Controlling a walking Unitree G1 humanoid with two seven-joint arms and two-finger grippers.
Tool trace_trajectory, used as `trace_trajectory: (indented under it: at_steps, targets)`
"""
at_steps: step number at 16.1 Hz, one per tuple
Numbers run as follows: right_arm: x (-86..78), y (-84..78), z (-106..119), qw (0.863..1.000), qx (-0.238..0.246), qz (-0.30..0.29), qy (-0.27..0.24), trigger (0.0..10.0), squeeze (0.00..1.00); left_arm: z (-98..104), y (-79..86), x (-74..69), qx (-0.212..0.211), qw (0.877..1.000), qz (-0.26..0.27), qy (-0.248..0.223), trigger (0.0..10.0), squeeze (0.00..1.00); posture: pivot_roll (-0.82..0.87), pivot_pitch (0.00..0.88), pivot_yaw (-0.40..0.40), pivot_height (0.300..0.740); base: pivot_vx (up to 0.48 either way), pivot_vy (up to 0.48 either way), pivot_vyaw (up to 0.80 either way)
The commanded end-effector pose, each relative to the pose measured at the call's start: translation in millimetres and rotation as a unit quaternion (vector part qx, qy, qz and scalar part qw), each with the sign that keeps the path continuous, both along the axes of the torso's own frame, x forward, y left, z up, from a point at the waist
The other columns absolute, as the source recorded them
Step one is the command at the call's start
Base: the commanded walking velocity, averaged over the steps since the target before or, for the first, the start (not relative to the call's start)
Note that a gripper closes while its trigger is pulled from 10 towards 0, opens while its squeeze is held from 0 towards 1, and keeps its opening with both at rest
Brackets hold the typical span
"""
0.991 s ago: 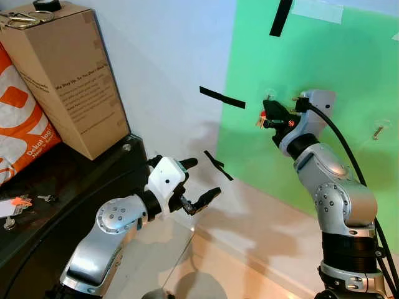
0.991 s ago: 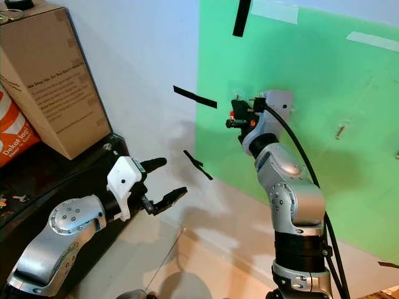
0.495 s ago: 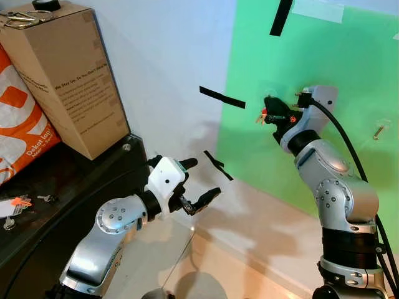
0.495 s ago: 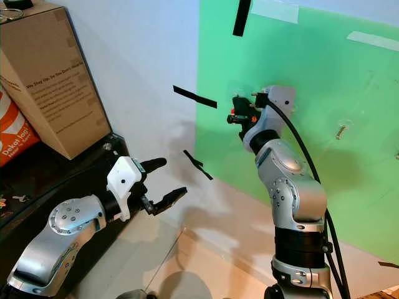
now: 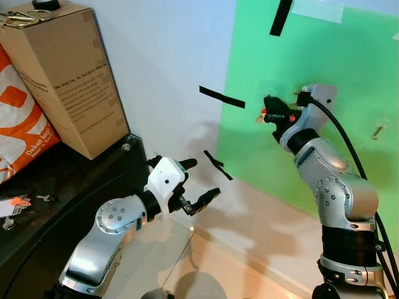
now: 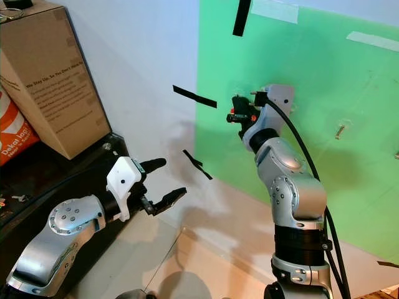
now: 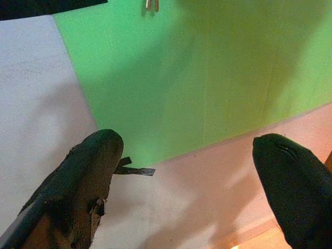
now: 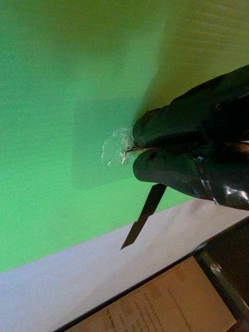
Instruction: Hang keys on a hook
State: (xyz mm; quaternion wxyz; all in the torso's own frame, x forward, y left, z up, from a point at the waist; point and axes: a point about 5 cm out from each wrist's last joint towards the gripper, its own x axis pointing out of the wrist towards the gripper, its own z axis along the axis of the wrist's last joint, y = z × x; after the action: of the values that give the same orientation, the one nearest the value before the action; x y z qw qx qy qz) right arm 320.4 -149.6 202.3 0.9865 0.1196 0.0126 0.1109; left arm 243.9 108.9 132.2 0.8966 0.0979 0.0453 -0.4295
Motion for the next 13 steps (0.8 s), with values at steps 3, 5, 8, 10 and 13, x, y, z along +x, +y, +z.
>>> trace_trajectory:
  at_steps: [3, 5, 8, 10, 13]
  targets:
    - [4.6, -3.7, 0.9, 1.000, 0.000, -0.013, 0.008, 10.0, 1.00, 3.5, -1.5, -2.3, 0.002, 1.000, -0.007, -0.004, 10.0, 0.00, -0.02, 0.000, -0.005, 0.740, 0.000, 0.000, 0.00]
    - [4.7, -3.5, 1.1, 1.000, 0.004, -0.012, 0.009, 10.0, 1.00, 3.6, -1.8, -2.2, 0.001, 1.000, -0.007, -0.005, 10.0, 0.00, -0.02, 0.000, -0.005, 0.740, 0.000, 0.000, 0.00]
    - [4.9, -3.3, 1.3, 1.000, 0.005, -0.012, 0.009, 10.0, 1.00, 3.4, -1.6, -2.2, 0.002, 1.000, -0.007, -0.004, 10.0, 0.00, -0.02, 0.000, -0.005, 0.740, 0.000, 0.000, 0.00]
    - [5.1, -3.2, 1.4, 1.000, 0.005, -0.012, 0.009, 10.0, 1.00, 3.3, -1.5, -2.2, 0.002, 1.000, -0.007, -0.004, 10.0, 0.00, -0.02, 0.000, -0.005, 0.740, 0.000, 0.000, 0.00]
    - [3.0, -4.5, 7.1, 1.000, 0.012, -0.006, -0.009, 10.0, 1.00, 3.8, -1.1, -1.8, 0.002, 1.000, -0.005, -0.007, 10.0, 0.00, -0.02, 0.000, -0.007, 0.740, 0.000, 0.000, 0.00]
